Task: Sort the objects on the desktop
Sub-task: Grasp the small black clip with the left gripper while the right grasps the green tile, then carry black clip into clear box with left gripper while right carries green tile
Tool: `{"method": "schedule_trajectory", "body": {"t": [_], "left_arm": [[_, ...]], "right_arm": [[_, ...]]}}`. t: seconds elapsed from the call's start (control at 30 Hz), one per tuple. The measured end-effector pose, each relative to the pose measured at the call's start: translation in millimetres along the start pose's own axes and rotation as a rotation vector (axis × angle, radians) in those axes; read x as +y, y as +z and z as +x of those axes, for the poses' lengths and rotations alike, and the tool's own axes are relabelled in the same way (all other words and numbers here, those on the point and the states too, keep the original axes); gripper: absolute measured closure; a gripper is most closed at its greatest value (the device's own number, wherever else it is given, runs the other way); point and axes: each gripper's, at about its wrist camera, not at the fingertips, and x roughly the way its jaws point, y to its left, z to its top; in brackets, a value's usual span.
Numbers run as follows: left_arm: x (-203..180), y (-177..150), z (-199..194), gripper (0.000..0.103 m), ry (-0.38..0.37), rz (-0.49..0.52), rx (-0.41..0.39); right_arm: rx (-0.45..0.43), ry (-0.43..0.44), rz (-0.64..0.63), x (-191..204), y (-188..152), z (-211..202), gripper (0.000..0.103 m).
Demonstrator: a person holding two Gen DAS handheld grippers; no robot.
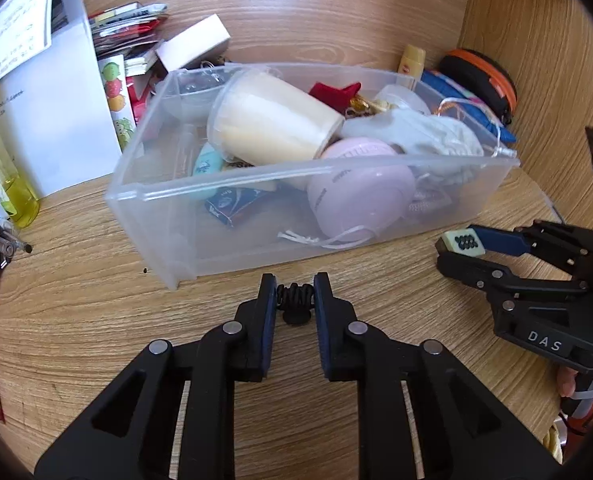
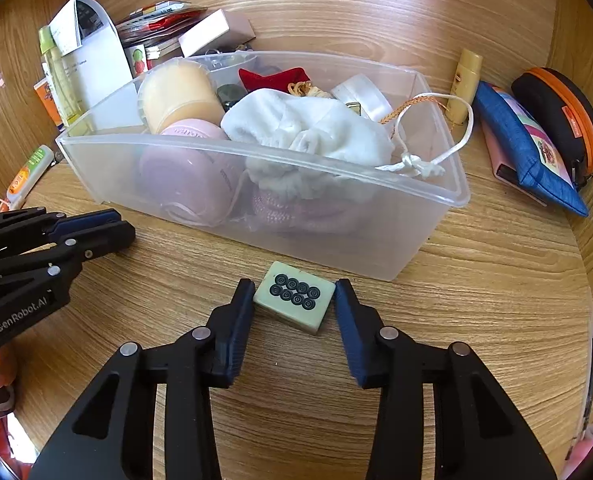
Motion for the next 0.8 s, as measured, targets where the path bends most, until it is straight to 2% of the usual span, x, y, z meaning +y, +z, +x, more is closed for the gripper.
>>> {"method": "schedule_trajectory", "body": {"t": [0.17, 0.37, 0.8], "left_arm": [[5, 1, -6, 0.085, -0.007, -0.02, -0.02], [1, -1, -18, 0.085, 0.028, -0.012, -0.058], [4, 19, -58, 0.085, 0.039, -0.016, -0.184]], "right_arm": [[-0.016, 0.025, 0.01, -2, -3, -6, 0.066], [-0.056, 0.047, 0.01, 0, -8, -24, 0.066], [-0.186, 0.025, -0.041, 8, 7, -70, 0.066]]}}
